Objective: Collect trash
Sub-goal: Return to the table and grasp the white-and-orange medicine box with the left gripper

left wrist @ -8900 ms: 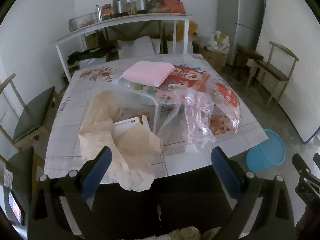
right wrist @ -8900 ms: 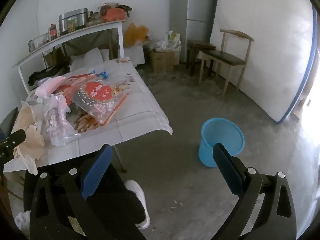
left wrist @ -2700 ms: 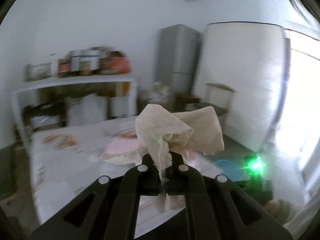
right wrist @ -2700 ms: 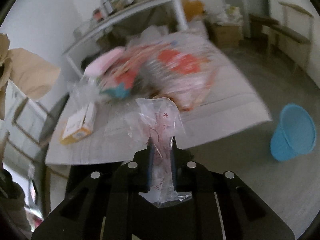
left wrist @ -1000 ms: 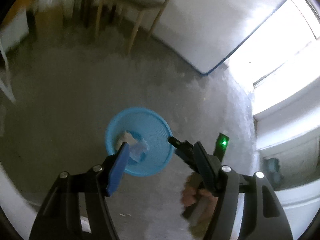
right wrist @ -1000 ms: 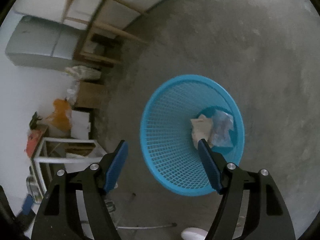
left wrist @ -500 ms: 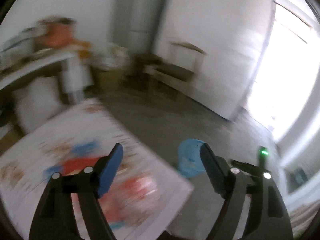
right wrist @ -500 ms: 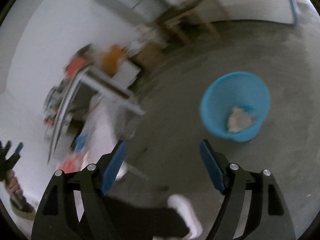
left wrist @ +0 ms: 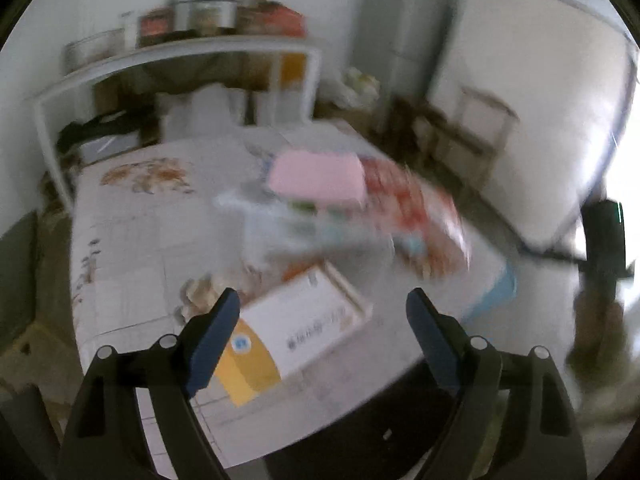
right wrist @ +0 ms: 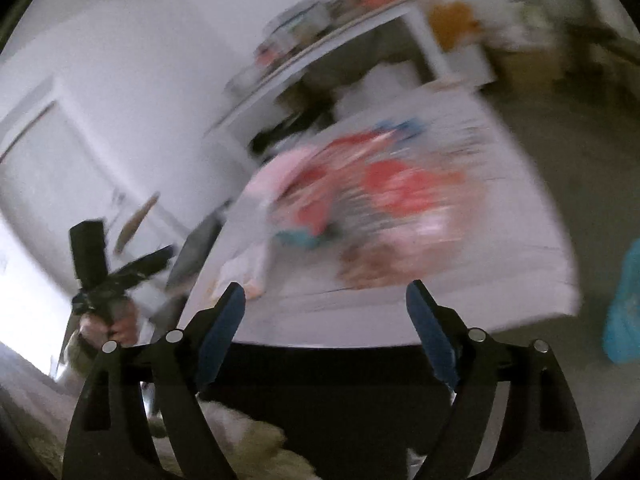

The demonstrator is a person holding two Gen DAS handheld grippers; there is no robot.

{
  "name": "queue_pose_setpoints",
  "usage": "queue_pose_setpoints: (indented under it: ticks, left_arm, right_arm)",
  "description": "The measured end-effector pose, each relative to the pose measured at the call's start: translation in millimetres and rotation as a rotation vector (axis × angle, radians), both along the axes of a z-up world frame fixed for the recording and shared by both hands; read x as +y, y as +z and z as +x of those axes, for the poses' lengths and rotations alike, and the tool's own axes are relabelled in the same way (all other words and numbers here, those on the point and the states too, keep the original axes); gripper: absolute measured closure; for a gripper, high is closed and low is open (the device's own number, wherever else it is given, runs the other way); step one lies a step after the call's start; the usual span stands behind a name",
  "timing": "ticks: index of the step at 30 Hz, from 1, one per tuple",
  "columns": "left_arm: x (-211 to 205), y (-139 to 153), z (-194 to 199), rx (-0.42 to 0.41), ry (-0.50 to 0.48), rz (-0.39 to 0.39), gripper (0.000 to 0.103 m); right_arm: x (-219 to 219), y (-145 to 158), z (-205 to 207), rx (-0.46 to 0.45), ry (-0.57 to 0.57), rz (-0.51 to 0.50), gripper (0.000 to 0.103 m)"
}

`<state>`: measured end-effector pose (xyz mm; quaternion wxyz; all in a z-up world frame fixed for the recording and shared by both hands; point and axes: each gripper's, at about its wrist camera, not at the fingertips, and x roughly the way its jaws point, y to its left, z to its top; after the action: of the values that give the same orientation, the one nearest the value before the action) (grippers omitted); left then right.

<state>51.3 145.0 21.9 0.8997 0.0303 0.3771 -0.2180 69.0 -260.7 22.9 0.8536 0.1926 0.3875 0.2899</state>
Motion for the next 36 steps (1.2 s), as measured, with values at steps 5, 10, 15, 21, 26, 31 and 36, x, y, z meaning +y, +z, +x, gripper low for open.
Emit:
queue_pose_setpoints:
  ticks: [5,10,15,21,26,31,36]
  left_arm:
    - [-31,-30,6,-0.117,-0.206,0.239,0.006]
    - [-25,-57,47,-0.055,-0.300,0.275,0.006]
    - [-23,-75,71,0.020,-0.361,0.264,0.006]
    - [-24,-90,69,0.046,-0.398,0.270,0.019]
    - [-25,-89,54,0.024,-0.360,0.295,0.026]
    - [-18,-85,35,0.025,-0.245,0.282,0.029]
    - [3,-78,18,0.033,-0.080,0.211,0.029]
  right_arm:
    - [73,8,22,0.004,0.214,-0.084,0.024]
    - [116,17,26,-0.026,0.297,-0.145,0.022]
    - [132,22,38,-0.009,0.317,-0.136,0.022]
    - [140,17,47,0.031,0.314,-0.131,0.022]
    - [156,25,47,-0.009,0.296,-0.175,0.022]
    - [172,38,40,-0.085,0.291,-0.203,0.027]
    - [195,46,29,-0.152,0.292,-0.251,0.043]
